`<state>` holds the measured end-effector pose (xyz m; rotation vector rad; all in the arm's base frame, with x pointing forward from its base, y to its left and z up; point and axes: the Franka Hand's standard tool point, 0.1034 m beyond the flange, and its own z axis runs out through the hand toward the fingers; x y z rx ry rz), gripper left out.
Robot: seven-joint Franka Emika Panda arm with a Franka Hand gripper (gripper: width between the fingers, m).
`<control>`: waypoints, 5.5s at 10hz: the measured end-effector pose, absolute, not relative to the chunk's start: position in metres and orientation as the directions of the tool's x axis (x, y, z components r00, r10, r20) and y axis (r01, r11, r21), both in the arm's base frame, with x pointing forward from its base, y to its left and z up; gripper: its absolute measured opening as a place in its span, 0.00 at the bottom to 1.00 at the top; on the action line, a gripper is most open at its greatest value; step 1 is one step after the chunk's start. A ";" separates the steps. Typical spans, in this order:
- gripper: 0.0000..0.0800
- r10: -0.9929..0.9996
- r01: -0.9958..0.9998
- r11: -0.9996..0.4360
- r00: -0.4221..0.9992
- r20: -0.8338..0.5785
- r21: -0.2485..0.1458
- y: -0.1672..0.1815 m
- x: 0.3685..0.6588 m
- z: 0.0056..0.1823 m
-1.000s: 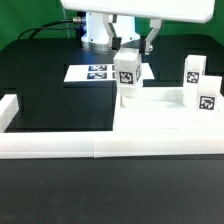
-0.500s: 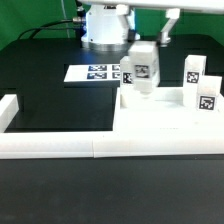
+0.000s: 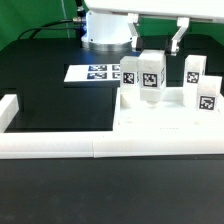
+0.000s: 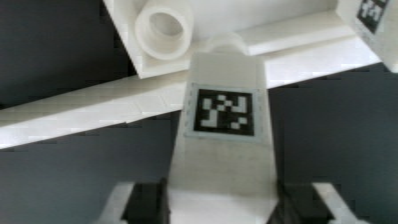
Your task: Assemble square table
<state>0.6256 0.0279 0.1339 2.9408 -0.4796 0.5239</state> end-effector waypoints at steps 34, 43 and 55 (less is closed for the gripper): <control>0.36 -0.169 -0.221 -0.970 0.911 0.377 0.097 -0.014 0.617 0.120; 0.36 -0.162 -0.209 -0.974 0.908 0.388 0.082 0.015 0.615 0.117; 0.36 -0.123 -0.178 -0.979 0.907 0.403 0.101 0.002 0.614 0.117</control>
Offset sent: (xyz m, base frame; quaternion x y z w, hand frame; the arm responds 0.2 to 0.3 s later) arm -0.0096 -0.0027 -0.0070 0.0044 0.0099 0.0078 0.9999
